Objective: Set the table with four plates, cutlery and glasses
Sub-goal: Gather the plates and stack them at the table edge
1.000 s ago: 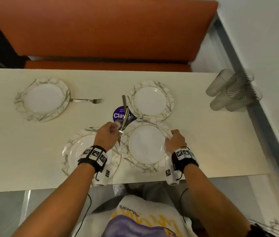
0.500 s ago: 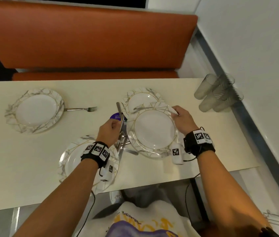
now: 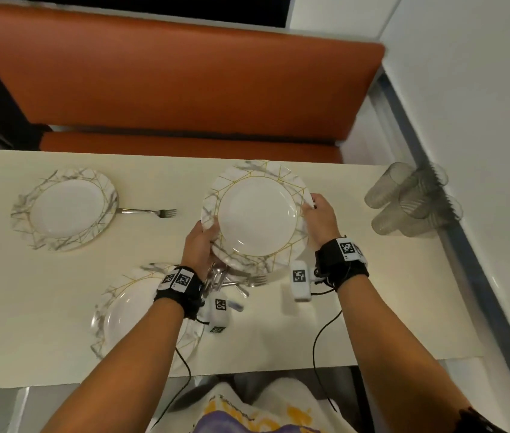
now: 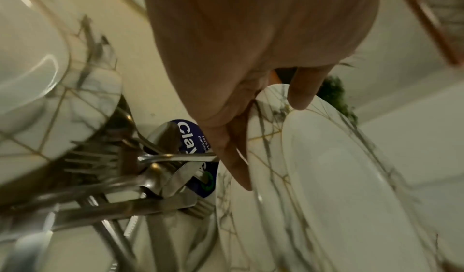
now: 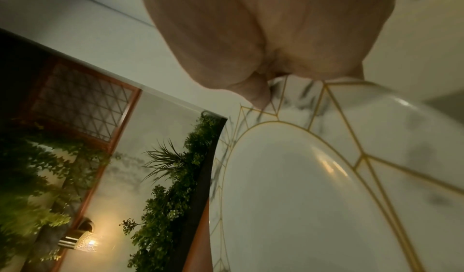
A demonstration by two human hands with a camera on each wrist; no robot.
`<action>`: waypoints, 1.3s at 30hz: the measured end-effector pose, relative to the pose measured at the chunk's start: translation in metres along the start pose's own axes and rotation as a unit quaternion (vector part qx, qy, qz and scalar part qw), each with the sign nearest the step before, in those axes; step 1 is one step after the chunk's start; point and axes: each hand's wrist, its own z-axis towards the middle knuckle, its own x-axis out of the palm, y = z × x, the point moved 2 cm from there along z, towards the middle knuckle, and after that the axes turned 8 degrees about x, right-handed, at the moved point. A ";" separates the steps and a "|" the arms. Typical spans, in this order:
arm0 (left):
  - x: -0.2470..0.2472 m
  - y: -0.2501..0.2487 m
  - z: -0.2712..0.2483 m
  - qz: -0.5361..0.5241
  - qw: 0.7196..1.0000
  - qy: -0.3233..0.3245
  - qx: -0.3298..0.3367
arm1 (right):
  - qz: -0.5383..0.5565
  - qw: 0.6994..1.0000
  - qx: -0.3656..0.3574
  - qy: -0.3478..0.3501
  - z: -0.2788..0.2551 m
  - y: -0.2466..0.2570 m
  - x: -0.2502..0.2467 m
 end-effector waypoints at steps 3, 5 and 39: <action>0.005 -0.006 0.012 -0.081 0.996 -0.034 0.003 | -0.002 0.999 0.016 0.035 0.022 -0.002 0.006; 0.011 -0.013 0.016 -0.113 0.992 -0.063 0.011 | 0.005 0.997 0.030 0.068 0.035 -0.003 0.008; -0.034 -0.047 0.051 0.093 0.940 -0.299 0.136 | -0.132 0.988 -0.049 -0.069 0.128 0.022 -0.060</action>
